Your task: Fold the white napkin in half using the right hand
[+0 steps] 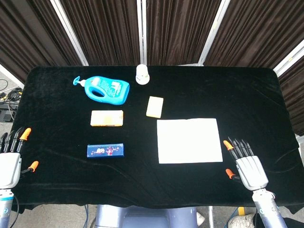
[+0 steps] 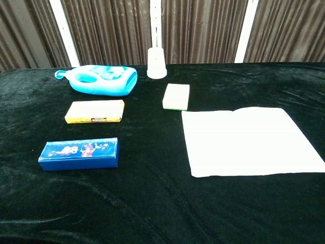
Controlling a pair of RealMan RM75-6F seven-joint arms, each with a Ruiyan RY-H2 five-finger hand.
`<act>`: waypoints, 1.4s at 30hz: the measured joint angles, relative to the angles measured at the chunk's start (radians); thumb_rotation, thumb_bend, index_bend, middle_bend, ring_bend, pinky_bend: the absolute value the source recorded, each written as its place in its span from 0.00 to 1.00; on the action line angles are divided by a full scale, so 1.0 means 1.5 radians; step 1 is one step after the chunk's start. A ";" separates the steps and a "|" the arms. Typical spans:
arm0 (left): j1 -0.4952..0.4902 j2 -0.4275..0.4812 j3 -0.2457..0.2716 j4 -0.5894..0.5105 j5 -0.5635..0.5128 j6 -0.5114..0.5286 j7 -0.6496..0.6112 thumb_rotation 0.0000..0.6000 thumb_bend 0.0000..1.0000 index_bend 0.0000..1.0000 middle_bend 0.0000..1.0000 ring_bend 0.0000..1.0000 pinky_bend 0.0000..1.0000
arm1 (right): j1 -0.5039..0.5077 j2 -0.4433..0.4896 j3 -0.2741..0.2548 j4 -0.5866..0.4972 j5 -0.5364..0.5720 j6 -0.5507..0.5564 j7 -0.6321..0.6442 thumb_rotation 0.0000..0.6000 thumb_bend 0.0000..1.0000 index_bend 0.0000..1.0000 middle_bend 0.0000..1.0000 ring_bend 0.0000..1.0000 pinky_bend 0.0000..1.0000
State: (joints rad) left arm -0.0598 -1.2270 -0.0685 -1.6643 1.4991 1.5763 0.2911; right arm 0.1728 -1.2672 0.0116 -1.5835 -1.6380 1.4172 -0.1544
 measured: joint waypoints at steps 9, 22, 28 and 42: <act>-0.003 -0.001 -0.004 0.002 -0.010 -0.007 0.003 1.00 0.19 0.00 0.00 0.00 0.00 | 0.068 -0.024 0.010 -0.053 0.000 -0.094 0.035 1.00 0.14 0.00 0.00 0.00 0.00; -0.006 0.002 -0.005 0.004 -0.022 -0.018 -0.006 1.00 0.19 0.00 0.00 0.00 0.00 | 0.127 -0.155 0.035 -0.095 0.084 -0.185 -0.051 1.00 0.14 0.00 0.00 0.00 0.00; -0.007 0.004 -0.005 0.002 -0.028 -0.024 -0.010 1.00 0.19 0.00 0.00 0.00 0.00 | 0.139 -0.215 0.053 -0.076 0.128 -0.187 -0.087 1.00 0.14 0.00 0.00 0.00 0.00; -0.011 0.009 -0.011 0.001 -0.050 -0.037 -0.015 1.00 0.20 0.00 0.00 0.00 0.00 | 0.166 -0.322 0.072 0.011 0.185 -0.192 -0.143 1.00 0.14 0.00 0.00 0.00 0.00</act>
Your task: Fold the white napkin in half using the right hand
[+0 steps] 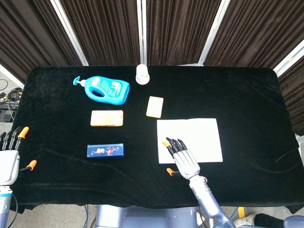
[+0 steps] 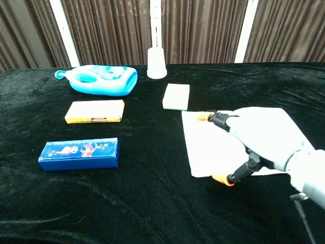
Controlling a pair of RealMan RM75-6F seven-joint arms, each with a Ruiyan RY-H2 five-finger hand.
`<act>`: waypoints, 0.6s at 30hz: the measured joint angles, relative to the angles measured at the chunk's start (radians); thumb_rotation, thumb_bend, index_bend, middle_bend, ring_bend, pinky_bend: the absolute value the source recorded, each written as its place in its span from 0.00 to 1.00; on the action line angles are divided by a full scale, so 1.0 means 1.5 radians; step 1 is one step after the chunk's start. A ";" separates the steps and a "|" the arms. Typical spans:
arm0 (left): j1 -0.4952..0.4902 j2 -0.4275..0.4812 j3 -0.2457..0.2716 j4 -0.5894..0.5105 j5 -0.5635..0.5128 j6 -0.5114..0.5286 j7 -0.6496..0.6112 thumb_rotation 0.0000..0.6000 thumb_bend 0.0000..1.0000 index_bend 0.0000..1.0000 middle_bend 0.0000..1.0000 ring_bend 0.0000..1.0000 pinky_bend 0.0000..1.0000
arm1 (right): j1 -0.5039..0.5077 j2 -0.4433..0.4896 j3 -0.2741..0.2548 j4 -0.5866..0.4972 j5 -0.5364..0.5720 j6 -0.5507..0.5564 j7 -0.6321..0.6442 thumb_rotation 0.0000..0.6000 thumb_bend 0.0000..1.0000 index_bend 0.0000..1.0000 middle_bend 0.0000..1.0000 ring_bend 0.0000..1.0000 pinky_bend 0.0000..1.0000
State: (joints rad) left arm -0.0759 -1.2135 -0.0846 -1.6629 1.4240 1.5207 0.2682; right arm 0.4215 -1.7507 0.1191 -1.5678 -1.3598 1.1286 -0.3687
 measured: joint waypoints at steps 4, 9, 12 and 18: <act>-0.001 0.001 -0.002 0.001 -0.010 -0.007 -0.002 1.00 0.20 0.00 0.00 0.00 0.00 | 0.007 -0.028 0.003 0.033 0.008 0.001 -0.011 1.00 0.14 0.00 0.00 0.00 0.00; -0.004 0.003 -0.006 0.001 -0.022 -0.013 -0.006 1.00 0.20 0.00 0.00 0.00 0.00 | 0.013 -0.059 0.007 0.079 0.016 0.006 -0.019 1.00 0.14 0.00 0.00 0.00 0.00; -0.004 0.005 -0.009 0.000 -0.028 -0.014 -0.010 1.00 0.20 0.00 0.00 0.00 0.00 | 0.017 -0.078 0.009 0.108 0.023 0.007 -0.021 1.00 0.14 0.00 0.00 0.00 0.00; -0.006 0.005 -0.008 0.000 -0.032 -0.018 -0.008 1.00 0.20 0.00 0.00 0.00 0.00 | 0.022 -0.092 0.010 0.135 0.032 0.005 -0.020 1.00 0.14 0.00 0.00 0.00 0.00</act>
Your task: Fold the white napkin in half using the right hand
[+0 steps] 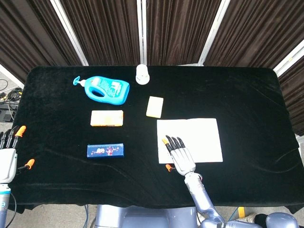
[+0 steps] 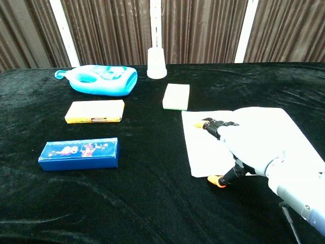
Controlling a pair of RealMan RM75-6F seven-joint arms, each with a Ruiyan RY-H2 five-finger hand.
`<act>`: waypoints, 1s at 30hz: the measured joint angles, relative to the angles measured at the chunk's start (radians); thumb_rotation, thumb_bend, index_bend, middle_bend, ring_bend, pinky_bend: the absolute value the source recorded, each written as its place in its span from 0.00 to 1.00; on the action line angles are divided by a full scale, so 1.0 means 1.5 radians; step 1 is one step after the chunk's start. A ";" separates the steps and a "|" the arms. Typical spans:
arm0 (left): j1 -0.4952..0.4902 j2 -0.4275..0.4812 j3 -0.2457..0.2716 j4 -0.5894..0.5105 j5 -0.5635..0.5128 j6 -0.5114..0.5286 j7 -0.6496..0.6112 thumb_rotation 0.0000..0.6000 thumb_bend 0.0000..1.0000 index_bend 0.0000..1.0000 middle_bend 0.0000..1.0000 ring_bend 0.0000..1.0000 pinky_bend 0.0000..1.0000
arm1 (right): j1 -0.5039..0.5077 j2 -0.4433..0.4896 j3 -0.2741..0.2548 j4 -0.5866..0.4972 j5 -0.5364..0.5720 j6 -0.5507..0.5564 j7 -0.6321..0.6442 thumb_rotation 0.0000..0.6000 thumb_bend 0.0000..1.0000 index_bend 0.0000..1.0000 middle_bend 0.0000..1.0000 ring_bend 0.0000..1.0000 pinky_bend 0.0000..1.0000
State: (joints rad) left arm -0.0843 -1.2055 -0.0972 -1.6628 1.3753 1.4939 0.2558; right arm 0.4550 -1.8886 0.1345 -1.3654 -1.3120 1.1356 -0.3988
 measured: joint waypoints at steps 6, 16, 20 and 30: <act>-0.001 0.000 0.001 -0.002 -0.003 -0.001 0.005 1.00 0.20 0.00 0.00 0.00 0.00 | 0.001 -0.004 -0.004 0.019 0.009 -0.007 0.001 1.00 0.14 0.00 0.00 0.00 0.00; -0.003 -0.004 0.002 -0.001 -0.009 -0.005 0.012 1.00 0.20 0.00 0.00 0.00 0.00 | 0.005 -0.019 0.001 0.063 0.014 -0.005 0.016 1.00 0.15 0.00 0.00 0.00 0.00; -0.004 -0.005 0.002 0.000 -0.011 -0.006 0.011 1.00 0.20 0.00 0.00 0.00 0.00 | 0.004 -0.030 0.001 0.088 0.002 0.009 0.043 1.00 0.21 0.00 0.00 0.00 0.00; -0.006 -0.009 0.003 0.003 -0.011 -0.006 0.016 1.00 0.21 0.00 0.00 0.00 0.00 | 0.001 -0.036 0.006 0.096 -0.021 0.036 0.092 1.00 0.42 0.00 0.00 0.00 0.00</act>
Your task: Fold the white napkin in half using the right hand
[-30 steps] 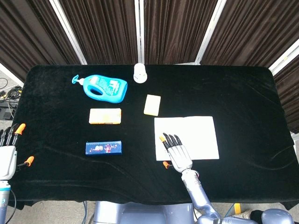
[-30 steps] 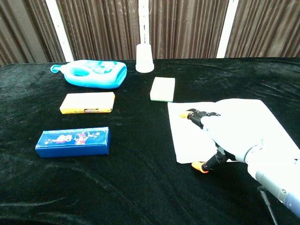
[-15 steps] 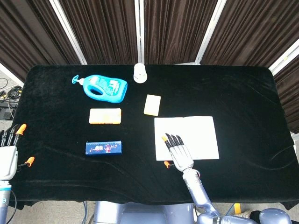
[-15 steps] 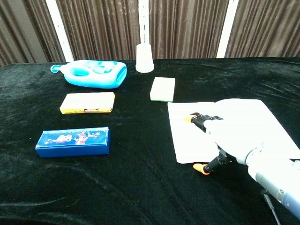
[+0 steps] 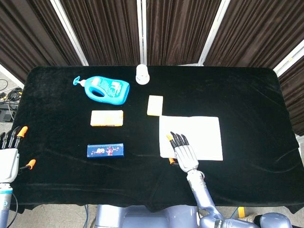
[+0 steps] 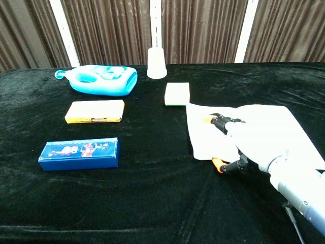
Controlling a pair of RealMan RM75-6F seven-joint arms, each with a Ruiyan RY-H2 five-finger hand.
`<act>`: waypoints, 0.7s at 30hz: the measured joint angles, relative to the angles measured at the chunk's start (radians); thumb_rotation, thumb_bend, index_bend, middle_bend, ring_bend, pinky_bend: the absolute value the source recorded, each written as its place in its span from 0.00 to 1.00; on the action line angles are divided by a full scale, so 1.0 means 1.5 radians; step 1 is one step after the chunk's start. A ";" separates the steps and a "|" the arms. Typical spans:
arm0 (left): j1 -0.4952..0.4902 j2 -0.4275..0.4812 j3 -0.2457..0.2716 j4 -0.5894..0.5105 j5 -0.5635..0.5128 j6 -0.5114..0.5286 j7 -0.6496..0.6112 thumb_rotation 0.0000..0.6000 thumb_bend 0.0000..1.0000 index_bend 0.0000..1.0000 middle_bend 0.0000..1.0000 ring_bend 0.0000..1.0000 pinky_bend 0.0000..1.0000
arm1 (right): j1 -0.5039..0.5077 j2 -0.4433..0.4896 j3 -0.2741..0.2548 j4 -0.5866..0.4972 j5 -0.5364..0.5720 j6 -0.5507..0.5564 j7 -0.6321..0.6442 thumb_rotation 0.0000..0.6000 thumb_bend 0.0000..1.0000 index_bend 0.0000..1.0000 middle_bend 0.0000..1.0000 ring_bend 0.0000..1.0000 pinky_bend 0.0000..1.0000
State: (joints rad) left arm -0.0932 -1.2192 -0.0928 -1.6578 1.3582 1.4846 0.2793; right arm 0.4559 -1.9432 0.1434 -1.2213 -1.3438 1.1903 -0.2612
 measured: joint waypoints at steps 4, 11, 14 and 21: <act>0.000 0.000 0.001 0.000 0.000 0.001 0.001 1.00 0.21 0.00 0.00 0.00 0.00 | -0.003 0.002 0.004 -0.009 0.000 0.006 0.004 1.00 0.43 0.00 0.00 0.00 0.00; 0.001 0.000 0.002 -0.002 0.002 0.003 0.001 1.00 0.22 0.00 0.00 0.00 0.00 | -0.010 0.022 0.016 -0.058 0.017 0.008 0.018 1.00 0.46 0.00 0.00 0.00 0.00; 0.000 -0.001 0.002 -0.002 0.003 0.003 0.002 1.00 0.22 0.00 0.00 0.00 0.00 | -0.015 0.034 0.023 -0.080 0.023 0.012 0.023 1.00 0.47 0.00 0.00 0.00 0.00; 0.002 -0.001 0.003 -0.004 0.007 0.009 0.001 1.00 0.22 0.00 0.00 0.00 0.00 | -0.026 0.050 0.039 -0.104 0.038 0.037 0.021 1.00 0.46 0.00 0.00 0.00 0.00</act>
State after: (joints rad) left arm -0.0909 -1.2203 -0.0880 -1.6637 1.3693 1.4978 0.2813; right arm 0.4173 -1.8680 0.2025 -1.3771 -1.2871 1.2451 -0.2295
